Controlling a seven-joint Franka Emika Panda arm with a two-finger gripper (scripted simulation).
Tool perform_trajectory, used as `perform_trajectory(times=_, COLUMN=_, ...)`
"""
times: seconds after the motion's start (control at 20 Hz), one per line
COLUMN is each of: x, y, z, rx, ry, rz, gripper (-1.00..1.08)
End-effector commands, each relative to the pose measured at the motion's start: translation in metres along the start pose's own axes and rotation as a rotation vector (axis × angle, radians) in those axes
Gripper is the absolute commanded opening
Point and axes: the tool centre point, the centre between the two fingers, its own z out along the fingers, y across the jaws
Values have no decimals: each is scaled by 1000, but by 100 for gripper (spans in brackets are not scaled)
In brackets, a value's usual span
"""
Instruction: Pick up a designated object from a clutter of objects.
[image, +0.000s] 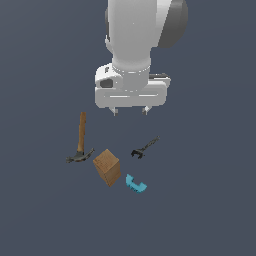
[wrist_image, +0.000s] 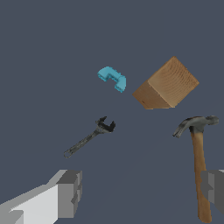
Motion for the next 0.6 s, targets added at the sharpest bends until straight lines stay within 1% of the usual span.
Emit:
perform_trajectory(times=0.0, x=-1, y=-3, z=0, rx=2, ry=-3, rz=-7, gripper=100)
perform_trajectory(times=0.3, x=-1, y=2, z=4, rx=4, ry=-2, rz=-6, gripper=100)
perform_trajectory(times=0.55, x=-1, y=19, z=22, rx=10, ry=-1, rz=-5, gripper=100)
